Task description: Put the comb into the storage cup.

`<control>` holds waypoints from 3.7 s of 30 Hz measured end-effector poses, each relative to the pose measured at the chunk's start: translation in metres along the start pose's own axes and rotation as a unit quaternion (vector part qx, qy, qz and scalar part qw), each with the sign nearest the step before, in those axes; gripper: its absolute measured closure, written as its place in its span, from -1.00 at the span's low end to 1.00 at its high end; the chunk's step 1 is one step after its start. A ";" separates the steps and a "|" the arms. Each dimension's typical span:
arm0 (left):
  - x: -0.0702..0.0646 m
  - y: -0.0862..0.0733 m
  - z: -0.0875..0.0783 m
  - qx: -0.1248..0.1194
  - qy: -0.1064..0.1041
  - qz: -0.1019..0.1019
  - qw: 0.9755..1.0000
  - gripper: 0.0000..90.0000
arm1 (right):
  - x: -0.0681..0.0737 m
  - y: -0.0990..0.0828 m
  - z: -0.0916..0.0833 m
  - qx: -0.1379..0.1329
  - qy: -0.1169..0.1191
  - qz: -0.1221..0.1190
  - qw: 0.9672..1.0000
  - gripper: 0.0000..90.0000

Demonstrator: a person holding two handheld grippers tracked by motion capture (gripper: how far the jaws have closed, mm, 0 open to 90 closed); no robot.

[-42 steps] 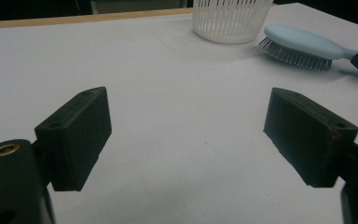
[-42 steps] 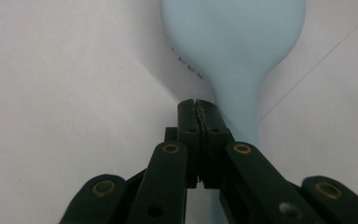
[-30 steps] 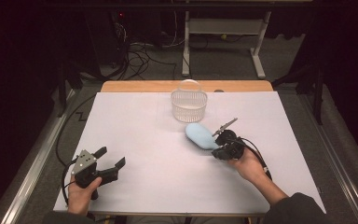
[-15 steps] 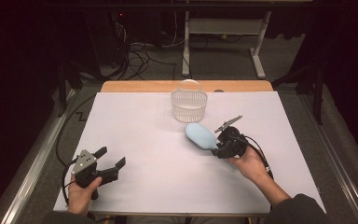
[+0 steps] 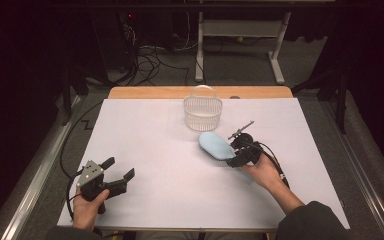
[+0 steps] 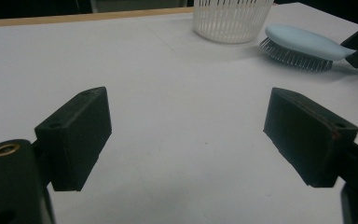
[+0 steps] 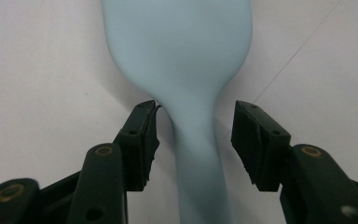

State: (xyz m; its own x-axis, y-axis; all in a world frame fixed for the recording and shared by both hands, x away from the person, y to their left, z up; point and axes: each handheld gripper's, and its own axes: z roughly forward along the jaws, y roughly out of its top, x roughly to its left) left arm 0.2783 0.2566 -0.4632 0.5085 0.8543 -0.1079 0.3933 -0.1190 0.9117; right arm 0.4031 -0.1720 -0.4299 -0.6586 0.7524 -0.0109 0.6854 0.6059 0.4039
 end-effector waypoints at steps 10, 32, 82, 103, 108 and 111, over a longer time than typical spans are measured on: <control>0.000 0.000 0.000 0.000 0.001 0.001 1.000 -0.65 | 0.002 0.003 0.009 0.014 -0.010 -0.006 1.000 0.16; -0.001 0.000 0.000 0.000 -0.001 0.003 1.000 -0.65 | 0.004 0.006 0.014 0.020 0.001 -0.024 1.000 0.54; -0.009 0.008 -0.004 -0.006 -0.007 -0.008 1.000 -0.62 | 0.013 -0.071 -0.070 -0.195 0.047 -0.015 0.980 0.57; -0.034 0.030 0.023 -0.009 -0.060 0.010 0.998 -0.58 | 0.024 -0.090 -0.057 -0.219 0.065 -0.006 0.974 0.56; -0.041 0.034 0.030 -0.003 -0.069 0.016 0.997 -0.56 | 0.027 -0.090 -0.054 -0.222 0.072 -0.006 0.972 0.57; -0.044 0.035 0.036 0.007 -0.072 0.019 0.997 -0.55 | 0.028 -0.090 -0.054 -0.223 0.073 -0.005 0.972 0.57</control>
State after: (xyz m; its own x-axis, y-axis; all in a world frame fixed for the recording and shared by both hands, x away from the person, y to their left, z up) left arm 0.2973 0.1963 -0.4408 0.6276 0.7675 -0.1307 0.3823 -0.1576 0.9105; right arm 0.3064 -0.2197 -0.4174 -0.7234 0.6830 0.1006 0.4978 0.4151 0.7615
